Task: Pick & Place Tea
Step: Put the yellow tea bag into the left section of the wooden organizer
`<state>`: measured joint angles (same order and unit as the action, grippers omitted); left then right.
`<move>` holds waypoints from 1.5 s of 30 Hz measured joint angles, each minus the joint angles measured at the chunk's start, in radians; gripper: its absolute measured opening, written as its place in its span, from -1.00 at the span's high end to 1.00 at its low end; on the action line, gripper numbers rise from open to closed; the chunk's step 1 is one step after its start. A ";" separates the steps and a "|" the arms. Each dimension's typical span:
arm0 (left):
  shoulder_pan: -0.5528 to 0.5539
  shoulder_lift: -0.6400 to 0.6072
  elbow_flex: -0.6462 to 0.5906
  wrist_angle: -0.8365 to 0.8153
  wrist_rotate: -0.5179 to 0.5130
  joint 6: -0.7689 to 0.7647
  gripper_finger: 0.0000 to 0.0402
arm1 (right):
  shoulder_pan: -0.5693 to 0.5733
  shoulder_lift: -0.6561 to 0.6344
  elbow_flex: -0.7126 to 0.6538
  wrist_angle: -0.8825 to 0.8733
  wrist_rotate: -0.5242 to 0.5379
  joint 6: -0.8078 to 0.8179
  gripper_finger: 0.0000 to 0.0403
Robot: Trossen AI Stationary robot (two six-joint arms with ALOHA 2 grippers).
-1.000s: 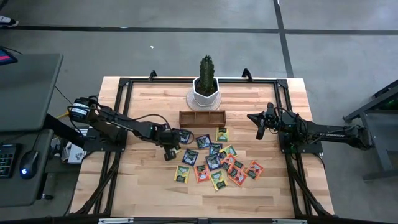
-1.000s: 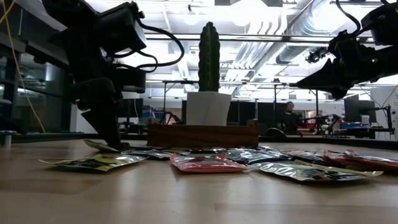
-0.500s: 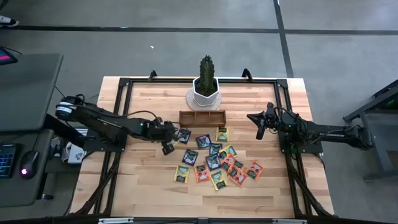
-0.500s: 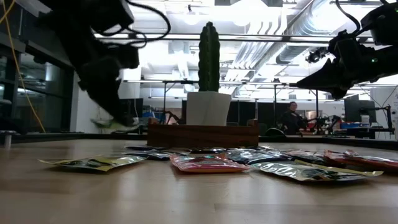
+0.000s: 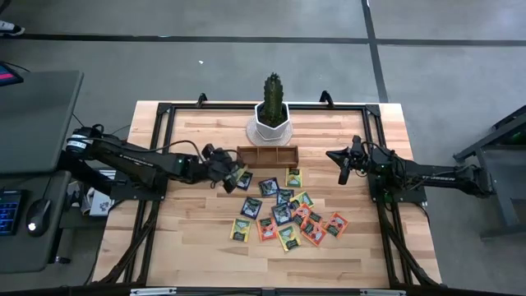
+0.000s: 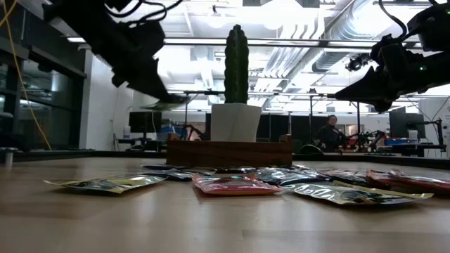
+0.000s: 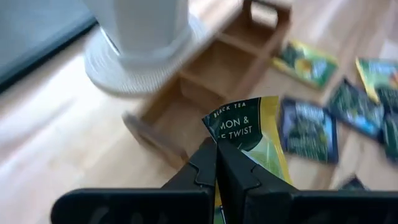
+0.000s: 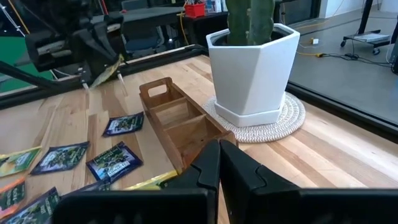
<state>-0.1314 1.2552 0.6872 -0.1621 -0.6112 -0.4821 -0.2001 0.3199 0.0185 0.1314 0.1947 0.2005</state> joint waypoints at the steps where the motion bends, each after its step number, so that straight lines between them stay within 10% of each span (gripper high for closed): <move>1: 0.000 0.000 0.000 0.022 -0.024 0.007 1.00 | 0.000 0.000 0.000 0.000 0.000 0.000 0.97; 16: 0.001 0.092 0.001 0.192 -0.390 0.085 1.00 | 0.000 0.001 0.000 0.000 0.000 0.000 0.97; 45: 0.158 0.380 0.002 0.610 -0.385 -0.067 1.00 | 0.000 0.001 0.000 0.000 0.000 0.000 0.97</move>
<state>0.0261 1.6352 0.6895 0.4482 -0.9958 -0.5492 -0.2005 0.3206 0.0181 0.1318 0.1947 0.2005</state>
